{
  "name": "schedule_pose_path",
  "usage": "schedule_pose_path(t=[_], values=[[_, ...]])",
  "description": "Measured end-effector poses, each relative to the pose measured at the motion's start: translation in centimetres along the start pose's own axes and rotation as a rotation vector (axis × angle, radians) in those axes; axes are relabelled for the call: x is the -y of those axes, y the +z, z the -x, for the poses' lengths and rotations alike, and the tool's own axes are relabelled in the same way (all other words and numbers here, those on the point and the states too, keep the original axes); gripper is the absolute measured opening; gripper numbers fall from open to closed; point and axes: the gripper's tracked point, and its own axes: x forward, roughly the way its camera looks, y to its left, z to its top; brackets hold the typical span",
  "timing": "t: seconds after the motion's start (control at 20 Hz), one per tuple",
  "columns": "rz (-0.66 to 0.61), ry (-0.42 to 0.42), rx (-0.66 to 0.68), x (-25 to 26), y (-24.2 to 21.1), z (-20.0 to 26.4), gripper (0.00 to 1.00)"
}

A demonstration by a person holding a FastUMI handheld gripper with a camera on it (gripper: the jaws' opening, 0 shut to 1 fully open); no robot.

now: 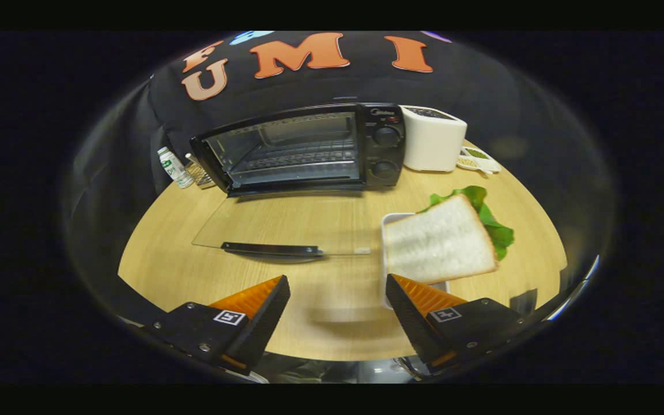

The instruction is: Open the toaster oven, put the food inside, and close the toaster oven door.

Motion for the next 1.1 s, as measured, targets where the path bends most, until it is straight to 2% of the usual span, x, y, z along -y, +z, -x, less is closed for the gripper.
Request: schedule_pose_path(t=[0.3,0.6,0.7,0.85,1.1], values=[[-0.042,-0.045,-0.110,8.8,-0.5,3.6,0.99],[-0.114,-0.039,-0.167,14.2,2.5,4.1,0.99],[-0.104,-0.039,-0.175,15.4,4.3,3.3,0.99],[-0.131,0.028,-0.211,15.0,6.1,1.8,0.99],[-0.110,0.092,-0.280,14.3,6.6,-0.9,0.99]])
